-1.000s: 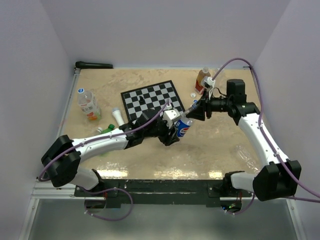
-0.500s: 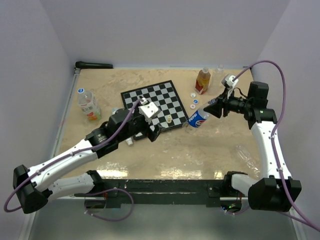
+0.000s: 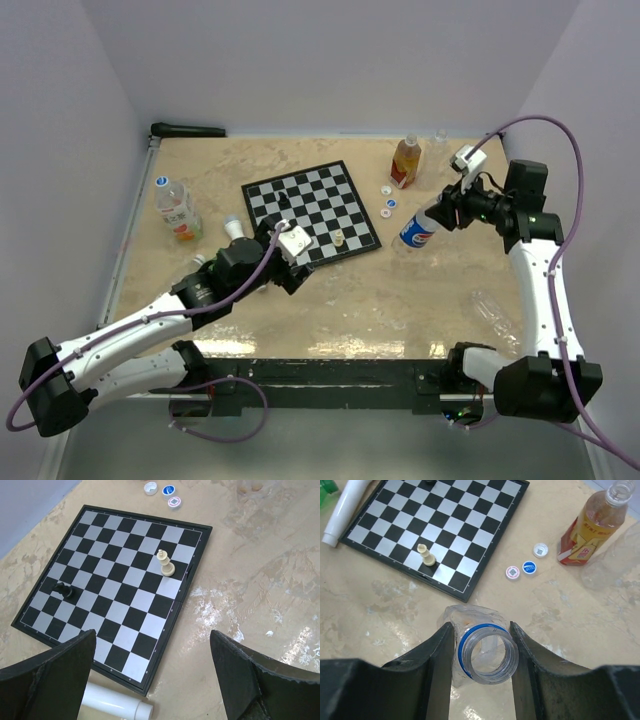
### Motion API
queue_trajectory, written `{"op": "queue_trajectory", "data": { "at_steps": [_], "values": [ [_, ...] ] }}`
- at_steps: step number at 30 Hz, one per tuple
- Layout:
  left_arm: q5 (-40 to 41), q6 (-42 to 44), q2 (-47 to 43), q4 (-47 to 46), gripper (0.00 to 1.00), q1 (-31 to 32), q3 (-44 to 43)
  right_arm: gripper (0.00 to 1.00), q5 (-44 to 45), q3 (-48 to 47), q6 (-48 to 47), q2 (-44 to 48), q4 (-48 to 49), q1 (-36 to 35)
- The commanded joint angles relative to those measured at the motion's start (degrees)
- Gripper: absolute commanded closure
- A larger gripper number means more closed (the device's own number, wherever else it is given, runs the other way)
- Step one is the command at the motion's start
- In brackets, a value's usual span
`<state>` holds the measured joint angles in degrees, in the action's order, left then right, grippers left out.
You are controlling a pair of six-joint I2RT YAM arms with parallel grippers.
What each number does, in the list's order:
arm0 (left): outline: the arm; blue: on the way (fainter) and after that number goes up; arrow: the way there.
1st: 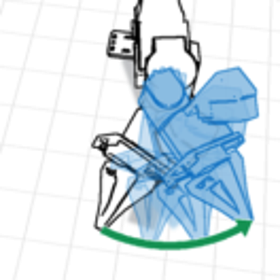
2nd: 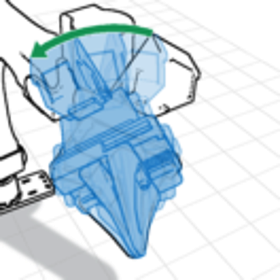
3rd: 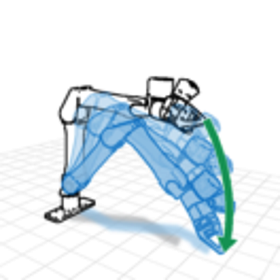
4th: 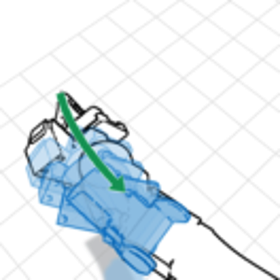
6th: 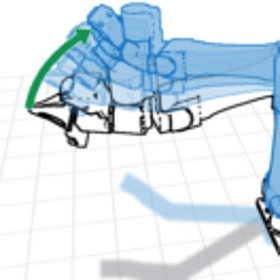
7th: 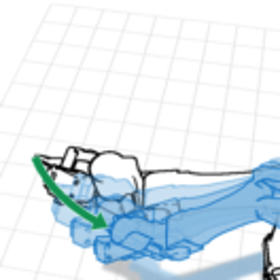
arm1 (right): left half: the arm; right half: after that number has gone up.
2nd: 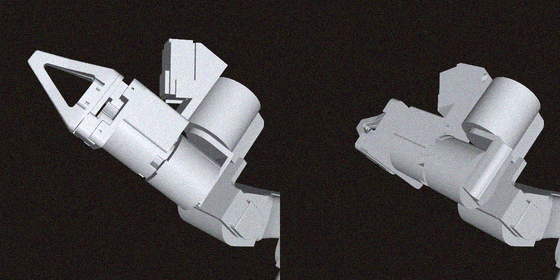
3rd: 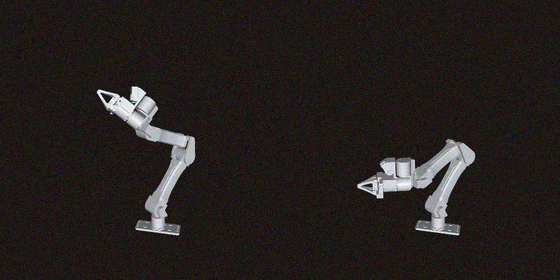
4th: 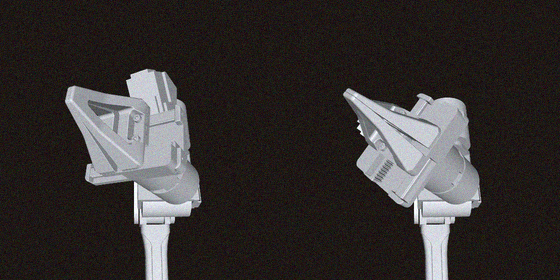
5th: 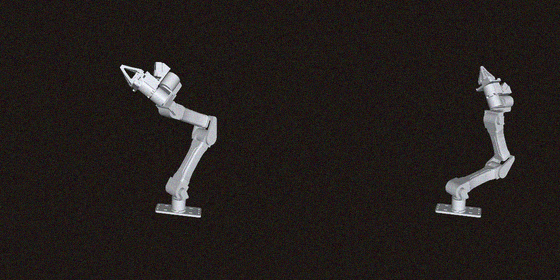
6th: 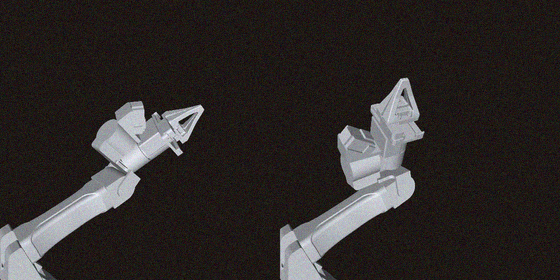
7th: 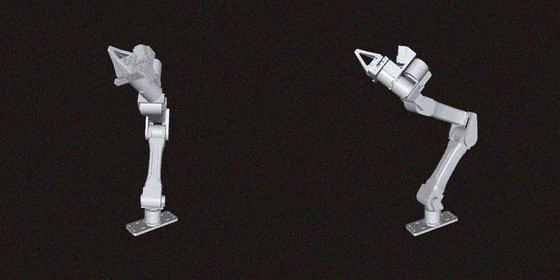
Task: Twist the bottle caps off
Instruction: Place the plastic bottle at the center of the board.
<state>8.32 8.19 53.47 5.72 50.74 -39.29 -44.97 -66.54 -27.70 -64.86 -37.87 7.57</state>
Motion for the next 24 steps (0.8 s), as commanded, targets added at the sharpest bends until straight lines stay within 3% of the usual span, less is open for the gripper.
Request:
{"op": "queue_trajectory", "data": {
  "at_steps": [1, 24],
  "values": [
    [1.4, 1.9, -0.6, -1.8, 0.0, -0.2, -0.3, 0.93, 3.5, -3.1, -1.5, -1.5, 0.2, 0.8],
    [-0.3, 1.8, -1.0, -1.7, 0.0, -0.2, 0.0, 0.92, 4.8, -5.1, -5.4, -7.7, -0.2, 8.6]
  ]
}}
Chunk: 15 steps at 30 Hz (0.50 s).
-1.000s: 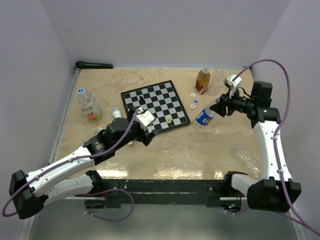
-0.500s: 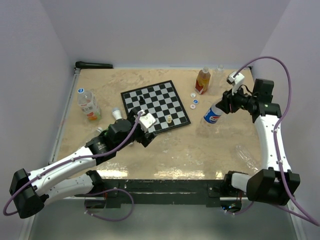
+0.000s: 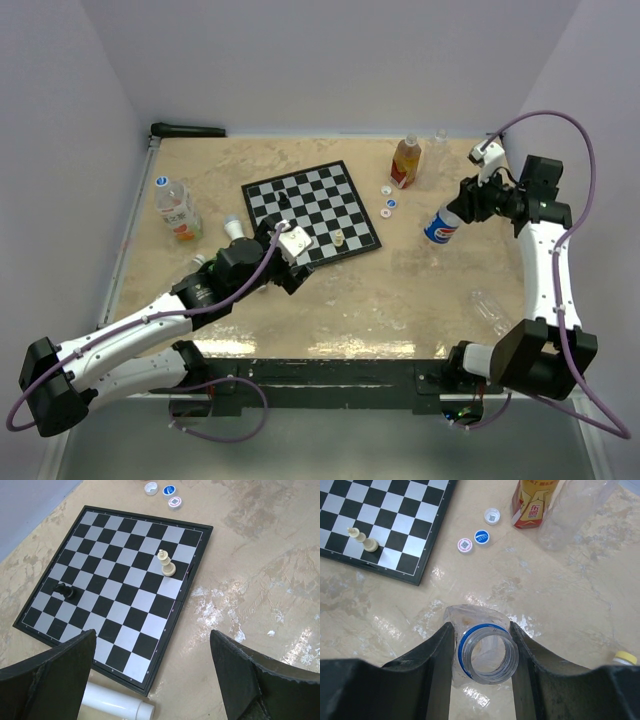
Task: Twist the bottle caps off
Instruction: Place the plastic bottle at the center of the board.
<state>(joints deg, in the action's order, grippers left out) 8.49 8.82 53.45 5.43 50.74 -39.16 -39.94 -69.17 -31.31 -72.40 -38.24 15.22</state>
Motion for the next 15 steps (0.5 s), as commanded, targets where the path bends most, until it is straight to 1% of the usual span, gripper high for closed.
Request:
{"op": "queue_trajectory", "data": {
  "at_steps": [1, 15],
  "values": [
    [-0.6, 1.1, -1.0, -1.3, 0.0, -0.2, 0.0, 0.92, -0.3, -2.5, -2.0, -0.4, 0.3, 1.2],
    [-0.7, 1.2, -1.0, -1.2, 0.0, -0.2, 0.0, 0.91, -0.8, -3.3, -3.1, -3.0, 0.5, 2.9]
  ]
}}
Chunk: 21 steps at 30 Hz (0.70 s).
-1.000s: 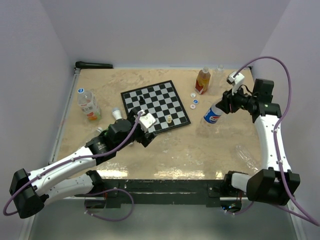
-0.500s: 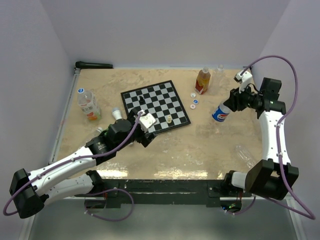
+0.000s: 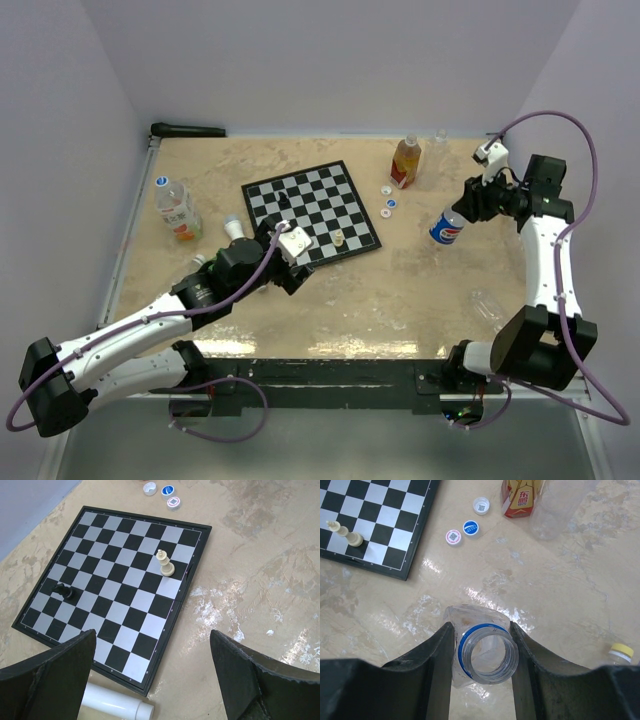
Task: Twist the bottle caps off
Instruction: Place the plastic bottle at the center of the board.
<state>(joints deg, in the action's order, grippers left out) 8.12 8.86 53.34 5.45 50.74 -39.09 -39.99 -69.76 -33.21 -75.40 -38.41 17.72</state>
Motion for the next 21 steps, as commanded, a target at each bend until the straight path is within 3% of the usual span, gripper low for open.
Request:
{"op": "queue_trajectory", "data": {
  "at_steps": [1, 21],
  "values": [
    [-0.3, 1.2, -0.8, -1.2, 0.0, -0.2, 0.0, 0.91, -0.8, -2.8, -1.3, -0.1, 0.7, 0.5],
    [-0.6, 1.2, -0.7, -1.2, 0.0, -0.2, 0.1, 0.91, -1.8, -3.8, -1.8, -2.9, 0.8, 0.8]
  ]
}}
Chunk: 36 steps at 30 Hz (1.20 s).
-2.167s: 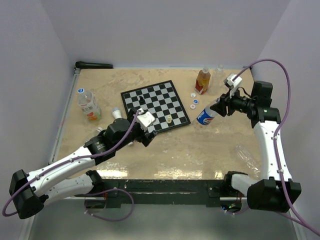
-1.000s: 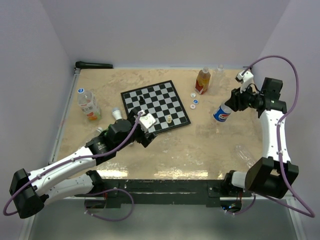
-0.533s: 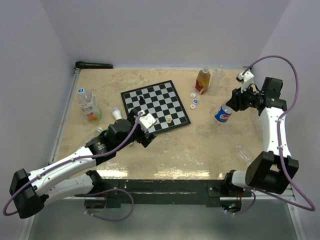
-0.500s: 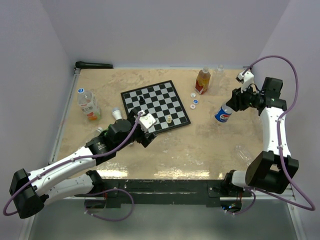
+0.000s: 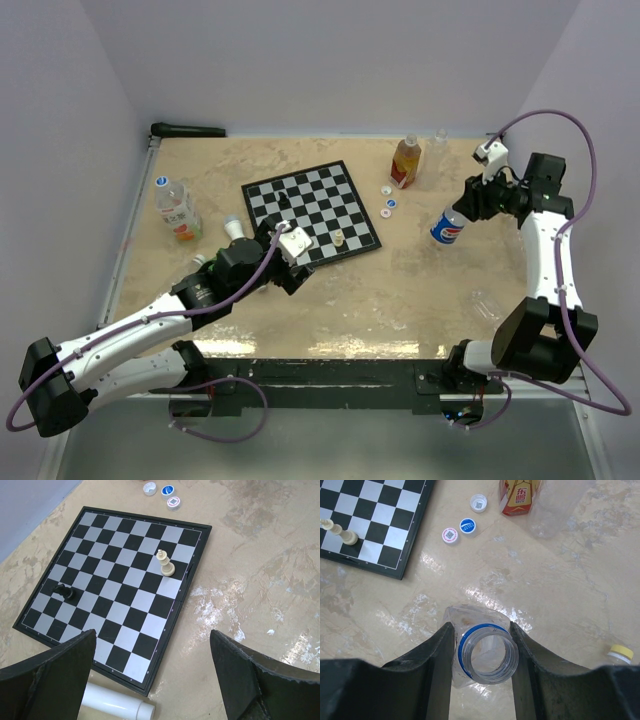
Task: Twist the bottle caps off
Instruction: Place the plastic bottle at the center of the board.
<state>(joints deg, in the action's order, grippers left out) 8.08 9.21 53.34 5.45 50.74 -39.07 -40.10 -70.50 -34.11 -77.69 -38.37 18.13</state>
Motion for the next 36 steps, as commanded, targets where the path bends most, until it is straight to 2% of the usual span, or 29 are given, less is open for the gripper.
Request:
{"op": "queue_trajectory", "data": {
  "at_steps": [1, 36],
  "values": [
    [-0.5, 0.8, -0.6, -1.2, 0.0, -0.2, 0.0, 0.91, -1.7, -3.2, -1.0, -0.7, 0.8, 0.4],
    [-0.9, 0.9, -0.4, -1.1, 0.0, -0.2, 0.1, 0.9, -2.2, -3.9, -1.8, -2.9, 0.0, 0.4]
  ]
}}
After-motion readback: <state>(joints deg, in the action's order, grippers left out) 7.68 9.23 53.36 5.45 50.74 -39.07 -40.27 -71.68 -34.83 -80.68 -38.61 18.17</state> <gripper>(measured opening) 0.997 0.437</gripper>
